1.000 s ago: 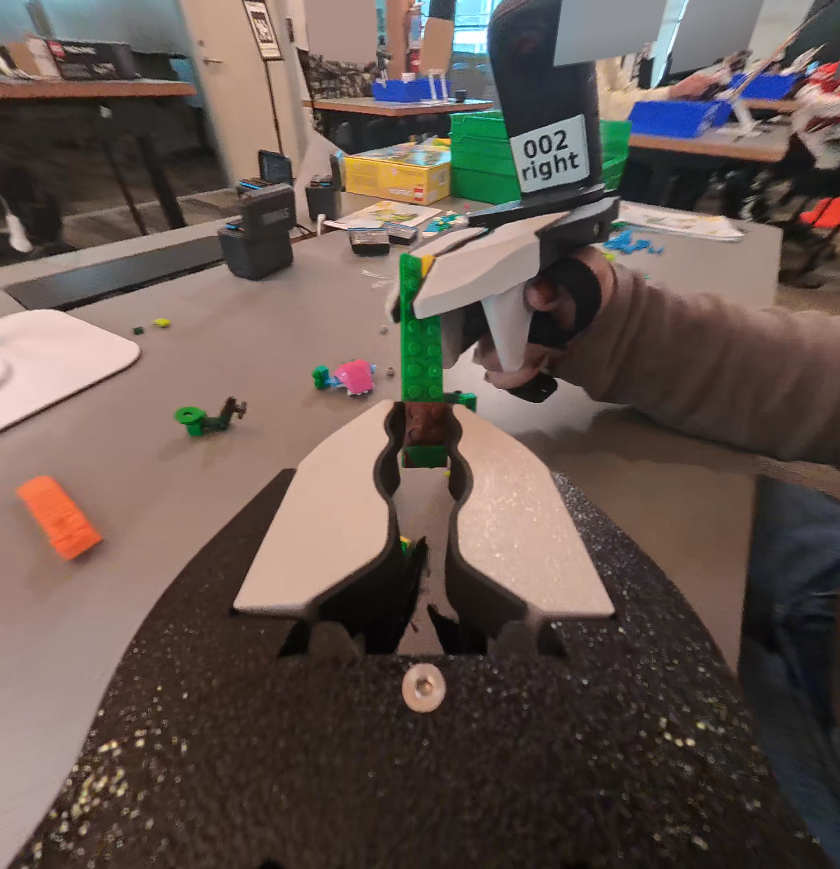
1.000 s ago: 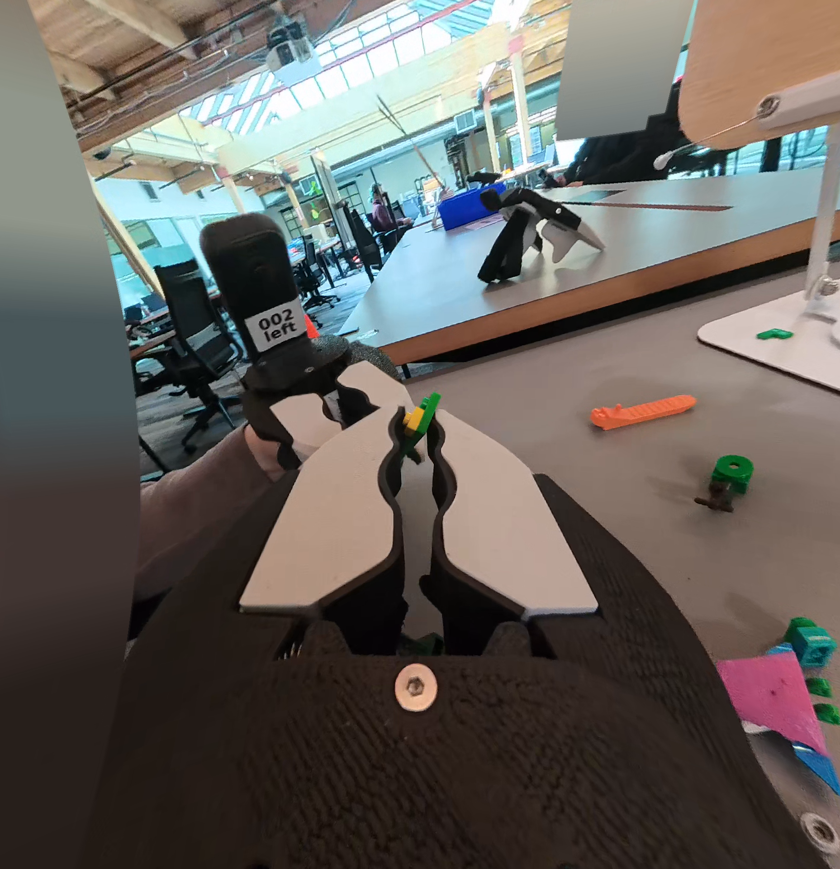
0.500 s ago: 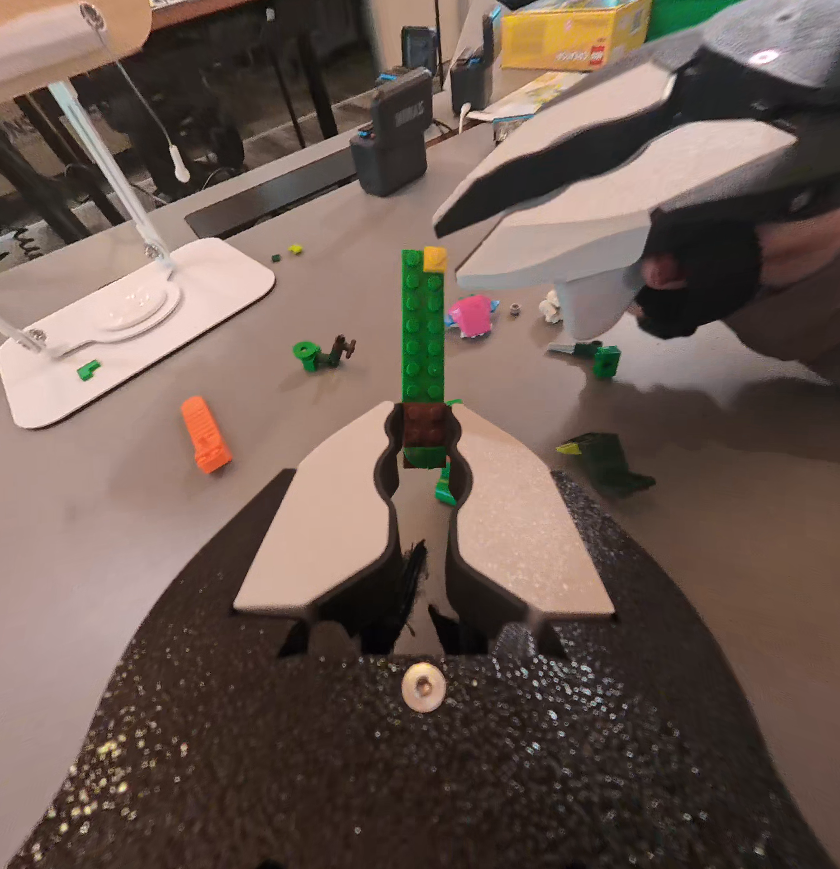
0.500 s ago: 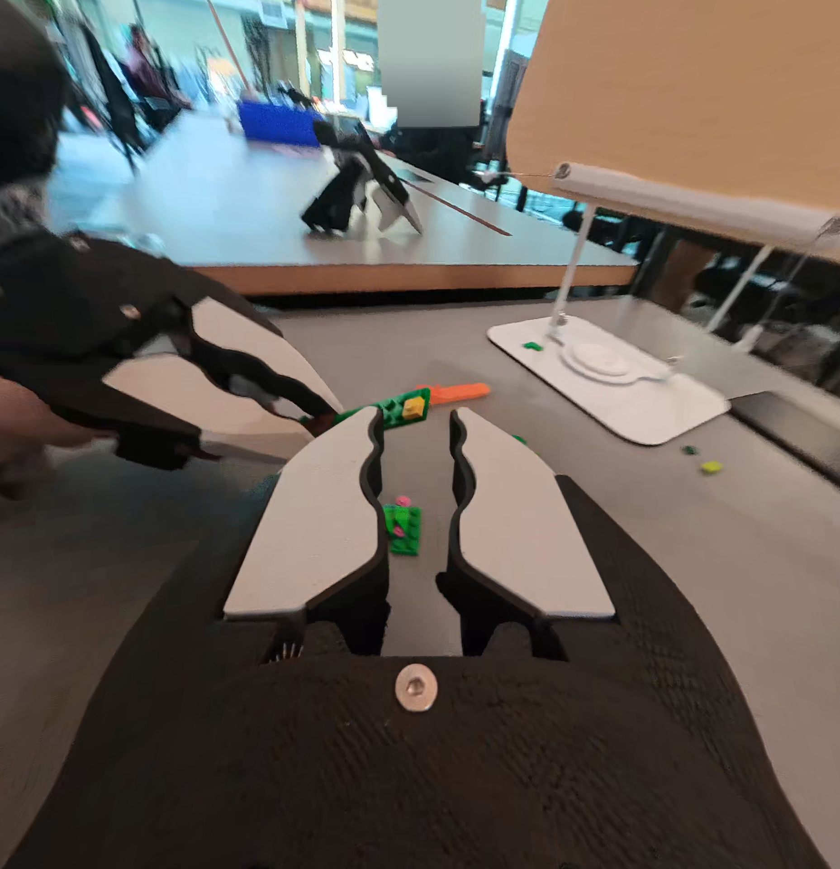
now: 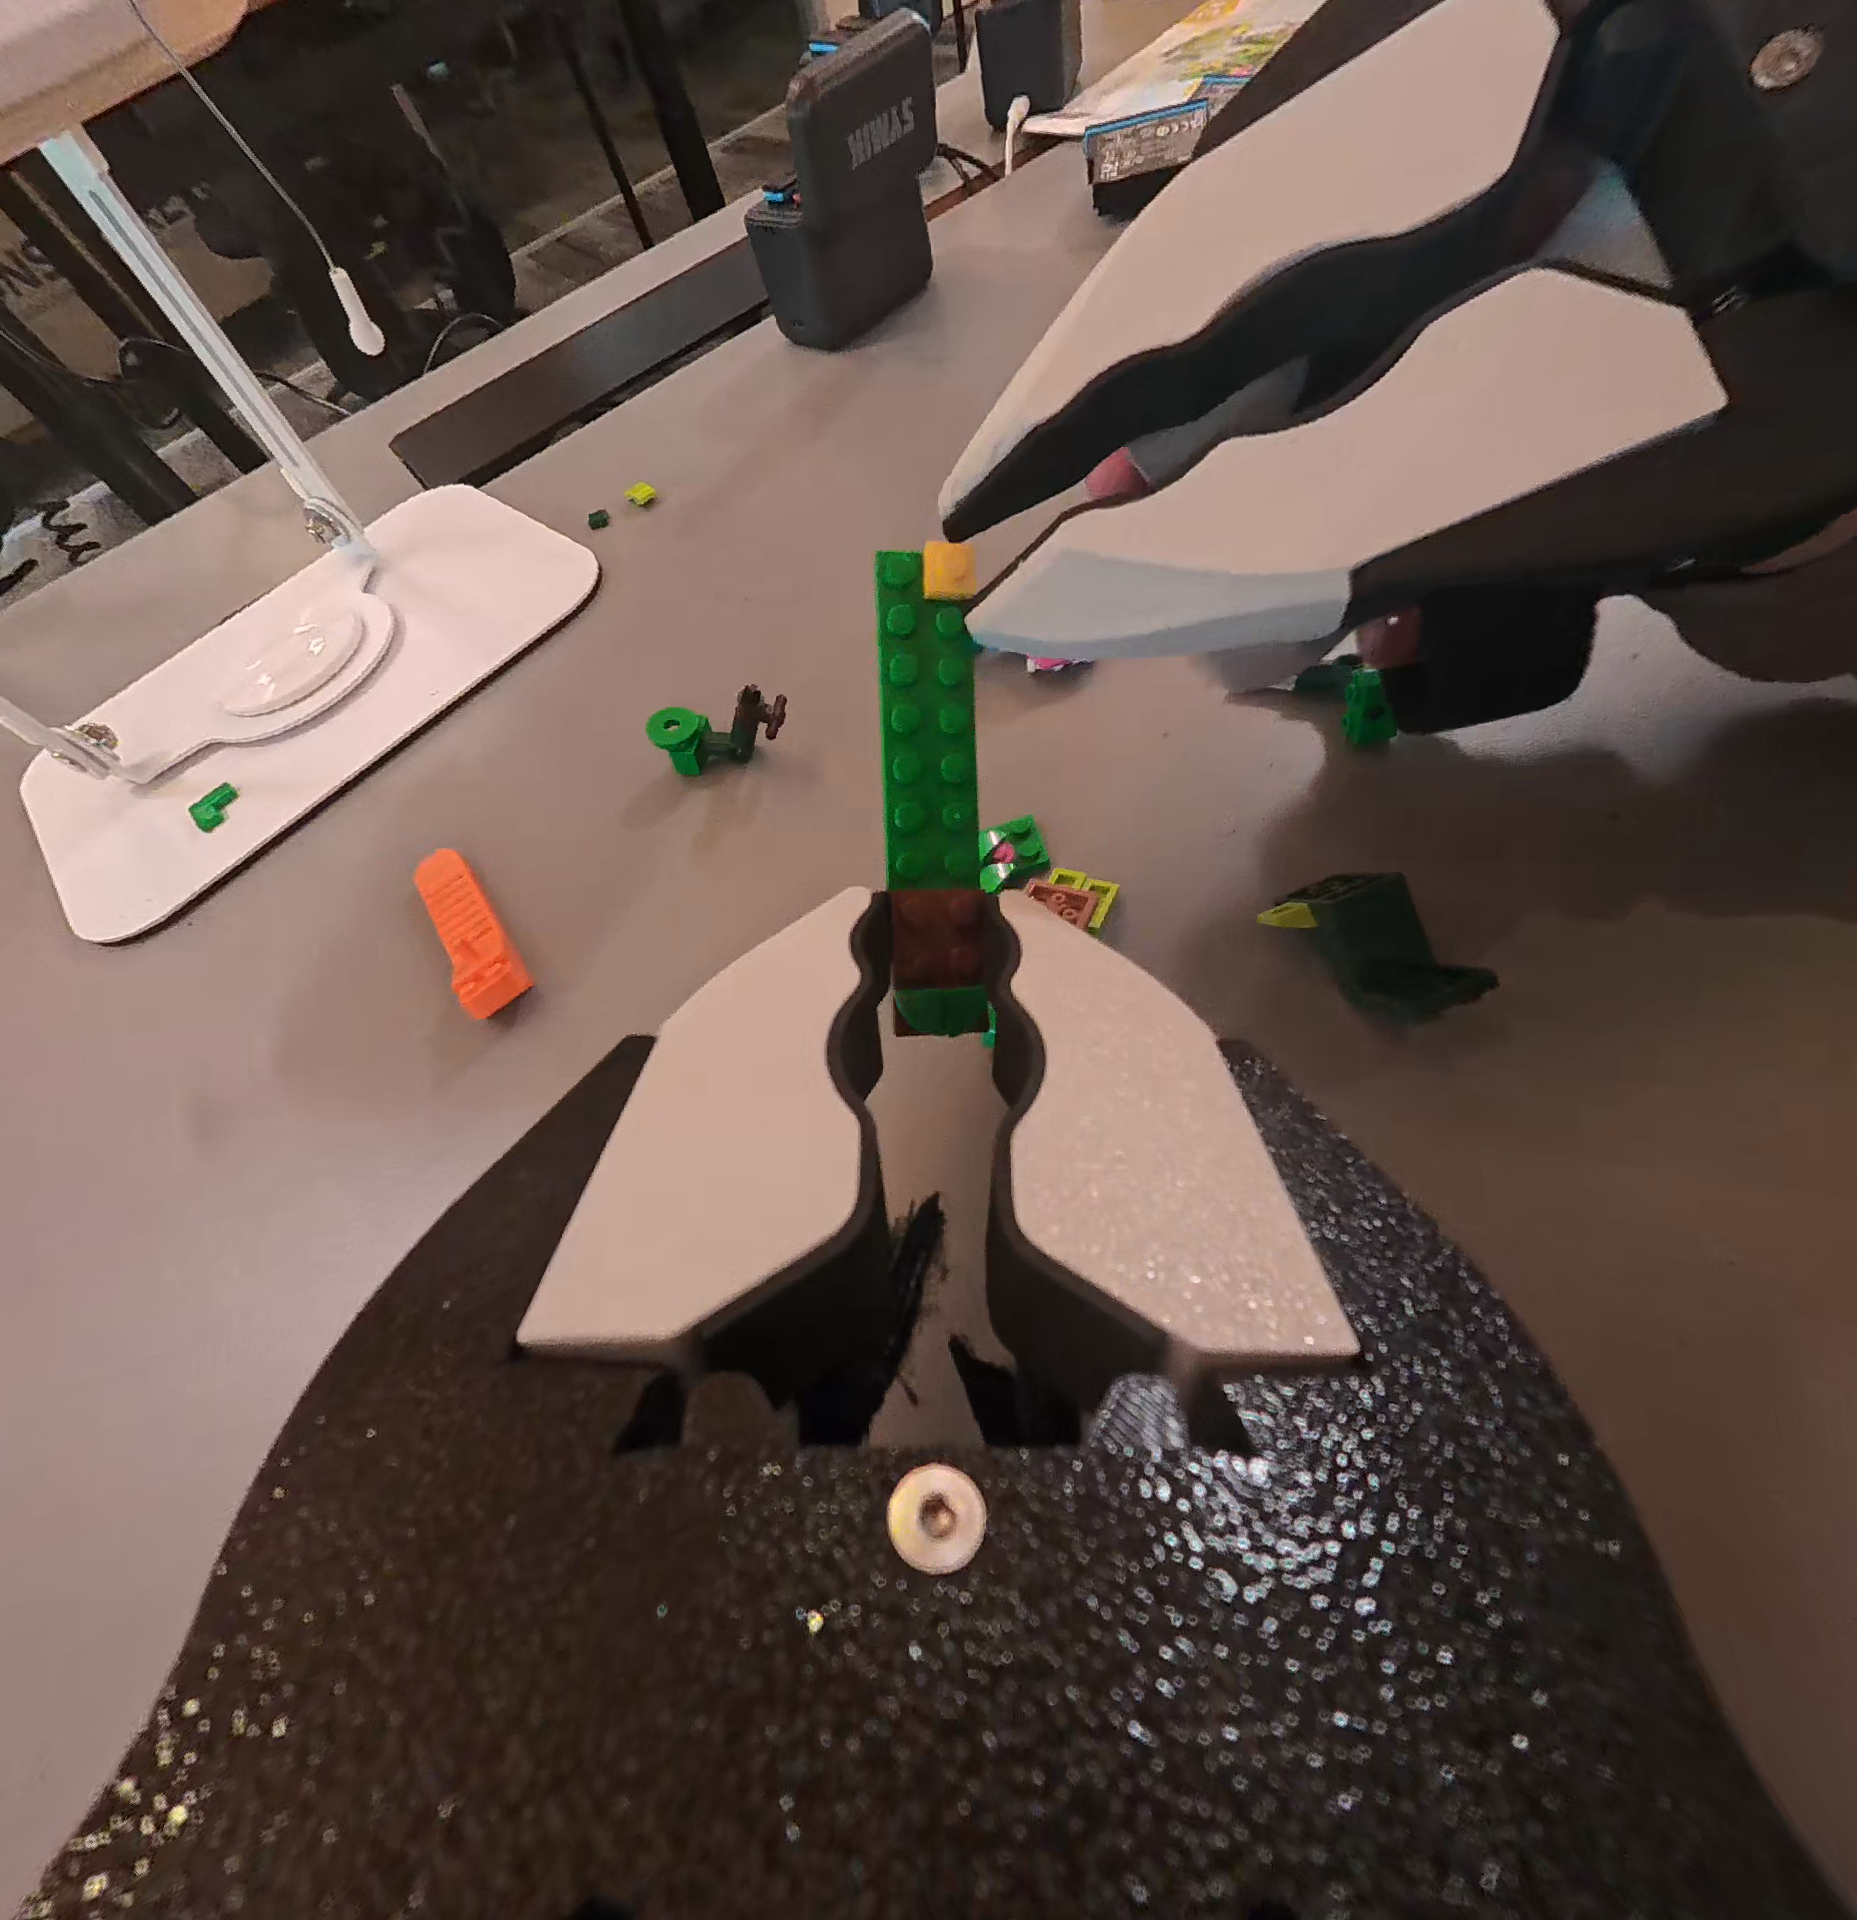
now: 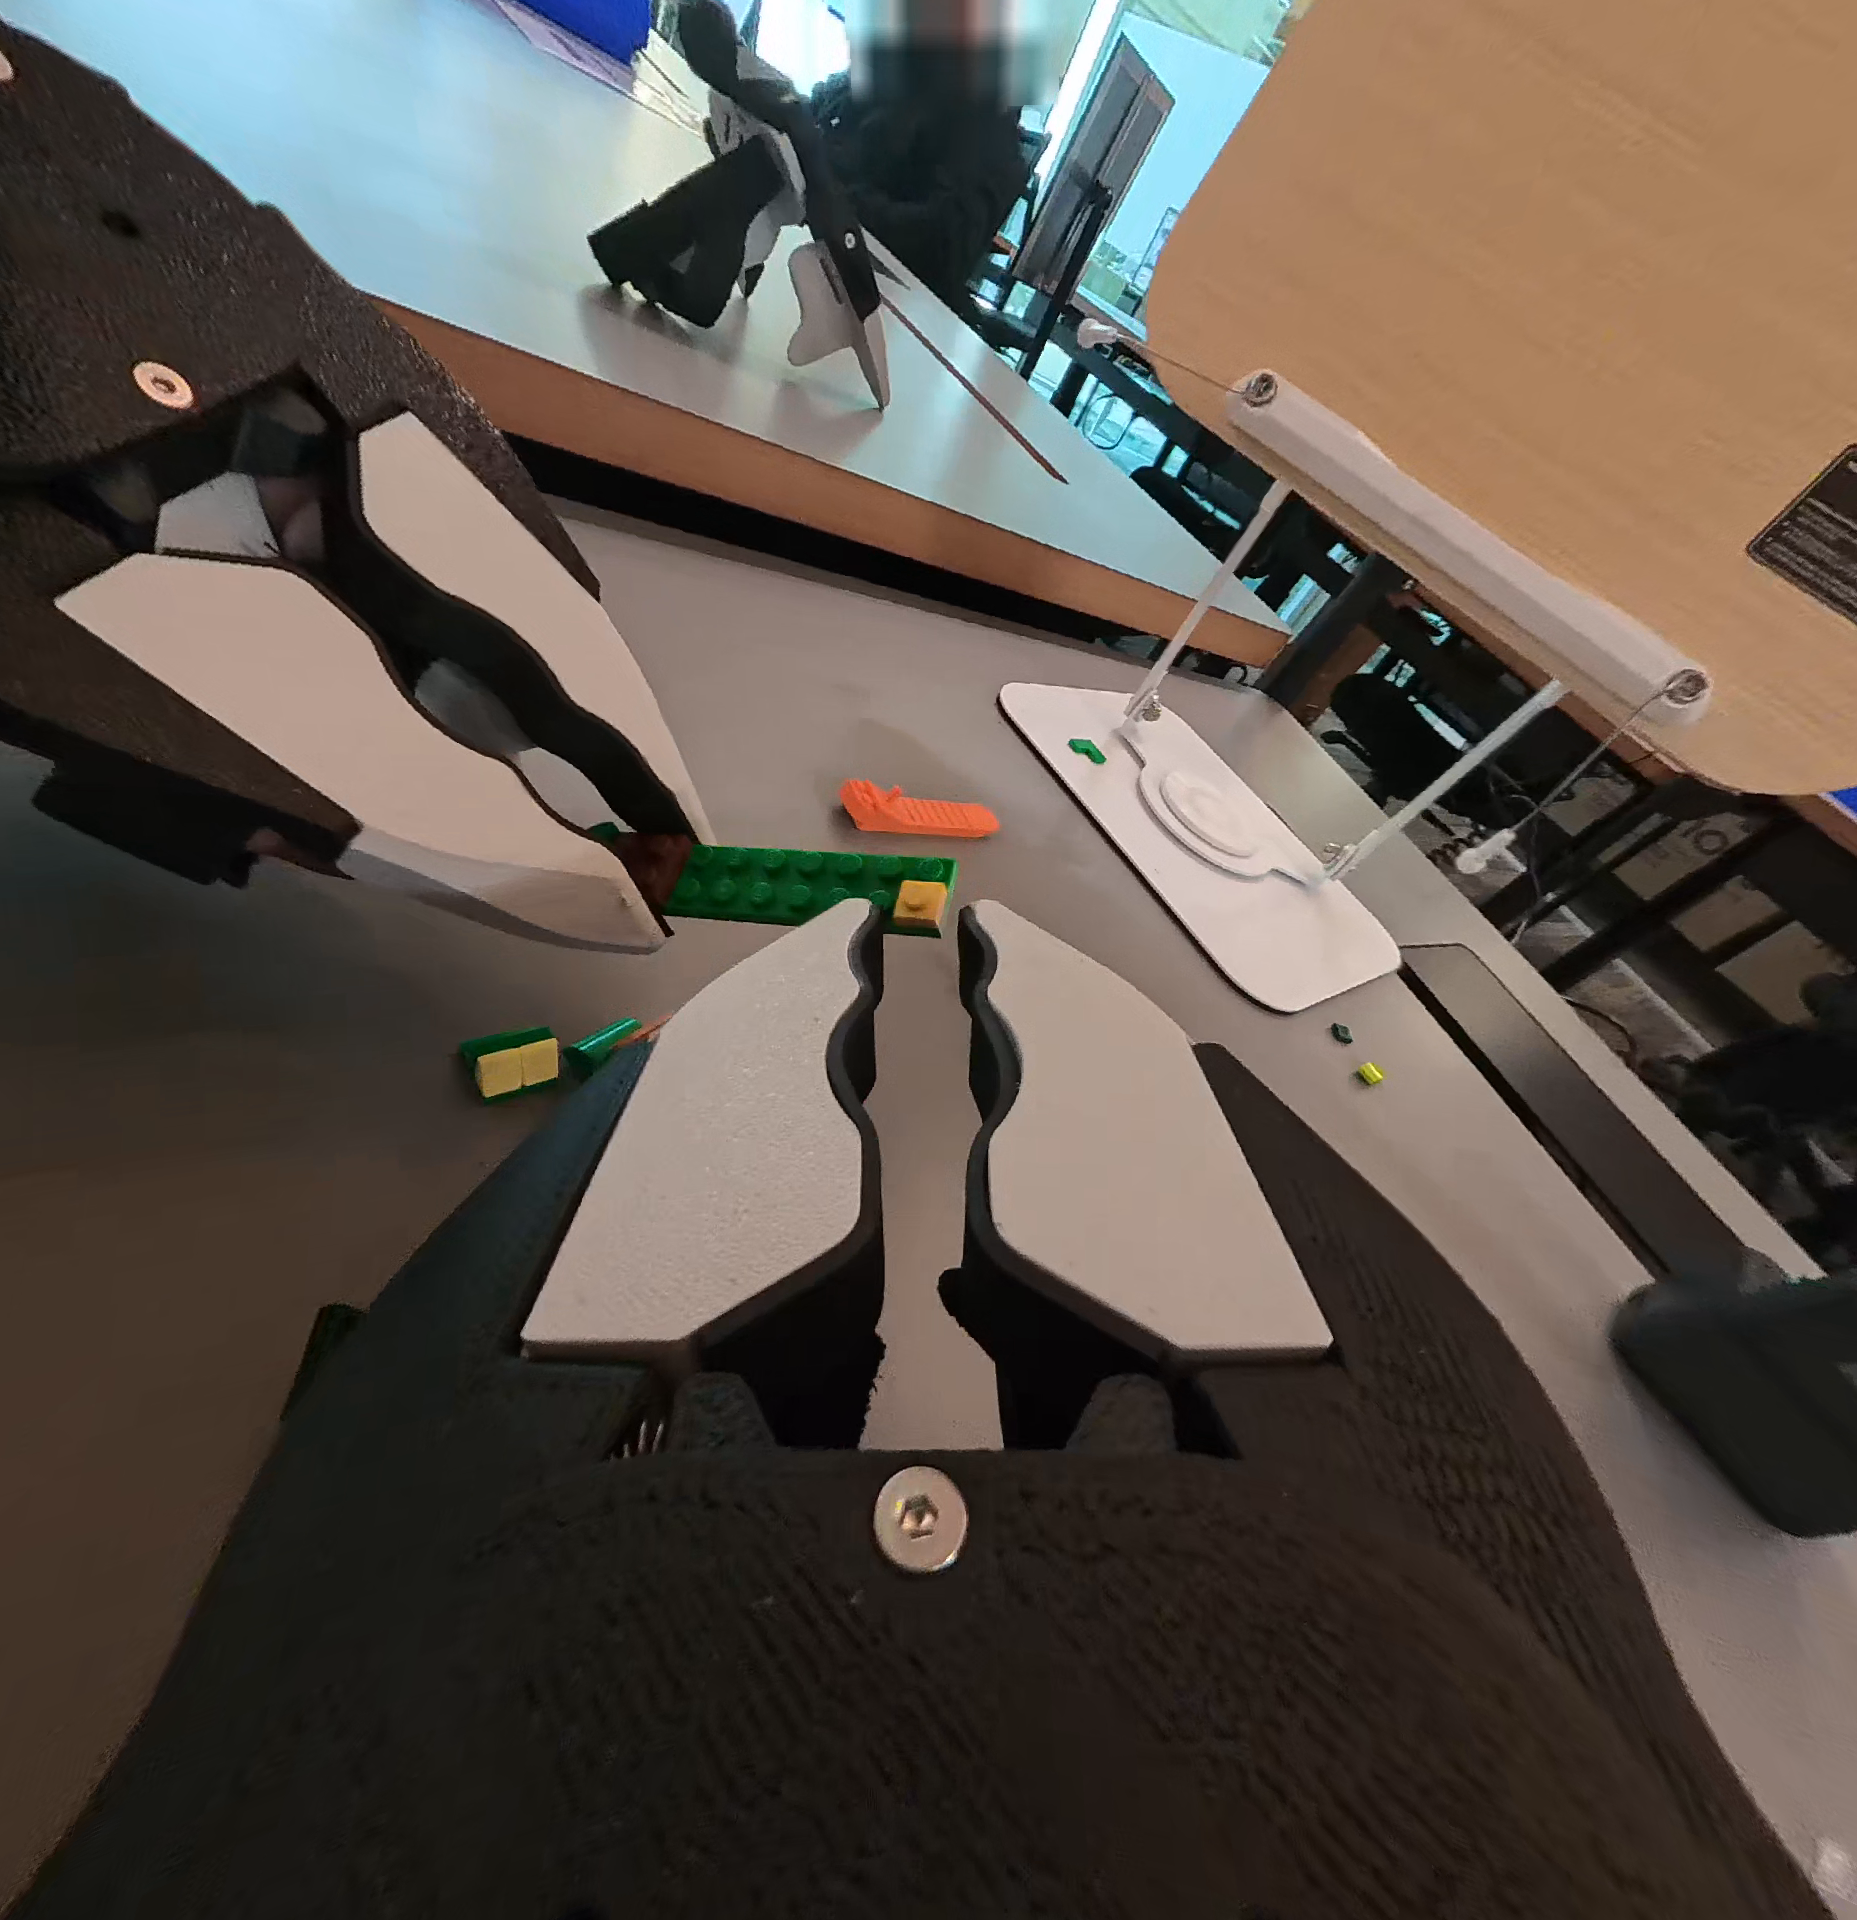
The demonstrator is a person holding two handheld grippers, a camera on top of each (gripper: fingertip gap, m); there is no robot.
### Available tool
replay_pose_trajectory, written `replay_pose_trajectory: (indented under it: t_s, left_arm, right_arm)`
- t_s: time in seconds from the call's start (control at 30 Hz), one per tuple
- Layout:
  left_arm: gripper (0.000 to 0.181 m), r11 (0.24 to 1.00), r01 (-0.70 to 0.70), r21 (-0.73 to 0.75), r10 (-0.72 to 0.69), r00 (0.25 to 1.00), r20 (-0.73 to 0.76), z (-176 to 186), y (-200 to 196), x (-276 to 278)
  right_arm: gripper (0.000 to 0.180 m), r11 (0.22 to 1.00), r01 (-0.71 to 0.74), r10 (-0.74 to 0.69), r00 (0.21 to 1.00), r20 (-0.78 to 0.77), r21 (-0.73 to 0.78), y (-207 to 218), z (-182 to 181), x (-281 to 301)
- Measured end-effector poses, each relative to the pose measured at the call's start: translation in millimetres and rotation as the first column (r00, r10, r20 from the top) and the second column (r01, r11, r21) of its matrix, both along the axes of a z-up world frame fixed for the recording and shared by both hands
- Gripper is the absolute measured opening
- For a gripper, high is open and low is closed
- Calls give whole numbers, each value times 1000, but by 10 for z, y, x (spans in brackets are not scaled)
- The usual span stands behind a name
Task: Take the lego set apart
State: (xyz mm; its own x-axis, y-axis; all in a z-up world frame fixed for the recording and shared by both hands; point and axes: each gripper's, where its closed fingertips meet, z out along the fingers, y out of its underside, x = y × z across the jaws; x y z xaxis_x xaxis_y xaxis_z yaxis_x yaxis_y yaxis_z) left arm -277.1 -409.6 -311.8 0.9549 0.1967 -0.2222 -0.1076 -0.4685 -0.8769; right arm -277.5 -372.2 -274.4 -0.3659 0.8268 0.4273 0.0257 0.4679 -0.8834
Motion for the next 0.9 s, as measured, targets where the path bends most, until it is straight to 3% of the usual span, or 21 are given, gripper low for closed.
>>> replay_pose_trajectory:
  t_s: [0.13,0.33,0.67,0.9]
  left_arm:
    - [16,1000,2,-27,-3,1000,-27,-27,-16,-9]
    - [16,999,4,-33,-6,998,-64,-18,-15,-11]
    - [17,999,29,-45,-35,991,-126,-9,-46,-11]
    - [16,990,68,-122,-93,973,-211,-104,-37,31]
  right_arm:
    - [11,998,13,-13,1000,11,57,-6,-62,-14]
    - [10,995,-22,29,997,70,-101,-22,-61,-6]
    - [5,993,-19,35,990,136,-112,-14,-108,10]
    - [5,985,-119,145,961,235,-122,-1,-224,139]
